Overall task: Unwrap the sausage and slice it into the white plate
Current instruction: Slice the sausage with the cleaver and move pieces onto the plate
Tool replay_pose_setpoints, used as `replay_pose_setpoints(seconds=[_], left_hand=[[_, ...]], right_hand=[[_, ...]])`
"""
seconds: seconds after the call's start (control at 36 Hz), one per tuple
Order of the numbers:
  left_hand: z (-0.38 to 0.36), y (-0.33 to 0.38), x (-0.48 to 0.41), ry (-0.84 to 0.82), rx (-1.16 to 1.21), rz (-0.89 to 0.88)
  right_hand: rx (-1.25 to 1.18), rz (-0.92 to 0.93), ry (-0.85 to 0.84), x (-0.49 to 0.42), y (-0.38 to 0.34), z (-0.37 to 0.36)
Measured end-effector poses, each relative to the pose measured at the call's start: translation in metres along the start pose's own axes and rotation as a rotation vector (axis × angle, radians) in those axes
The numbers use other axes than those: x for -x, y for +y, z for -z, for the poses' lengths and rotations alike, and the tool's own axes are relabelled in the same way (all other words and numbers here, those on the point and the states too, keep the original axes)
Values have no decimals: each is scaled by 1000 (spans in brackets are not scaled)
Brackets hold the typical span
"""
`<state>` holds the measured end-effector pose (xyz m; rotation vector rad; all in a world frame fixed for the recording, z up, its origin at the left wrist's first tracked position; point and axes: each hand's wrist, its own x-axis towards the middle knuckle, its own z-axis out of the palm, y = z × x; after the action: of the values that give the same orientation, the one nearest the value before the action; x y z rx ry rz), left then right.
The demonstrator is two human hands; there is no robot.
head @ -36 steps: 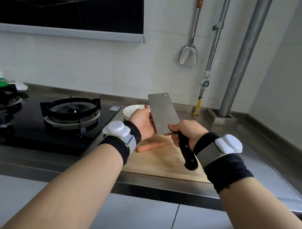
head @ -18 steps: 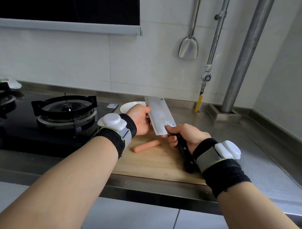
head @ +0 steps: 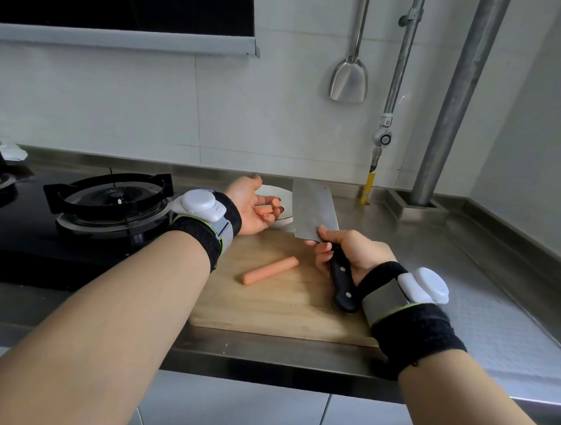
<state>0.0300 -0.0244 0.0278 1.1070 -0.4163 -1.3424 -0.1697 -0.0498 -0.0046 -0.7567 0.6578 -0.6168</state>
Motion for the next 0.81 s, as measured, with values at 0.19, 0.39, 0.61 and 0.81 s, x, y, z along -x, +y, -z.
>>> replay_pose_setpoints(seconds=[0.19, 0.39, 0.61, 0.81], left_hand=[[-2, 13, -22, 168, 185, -95], [1, 13, -35, 308, 158, -188], [4, 19, -32, 354, 209, -259], [3, 7, -28, 211, 108, -287]], right_hand=[[-102, -18, 9, -5, 0, 2], [-105, -22, 10, -5, 1, 3], [-93, -22, 1, -5, 2, 3], [-93, -13, -10, -9, 1, 5]])
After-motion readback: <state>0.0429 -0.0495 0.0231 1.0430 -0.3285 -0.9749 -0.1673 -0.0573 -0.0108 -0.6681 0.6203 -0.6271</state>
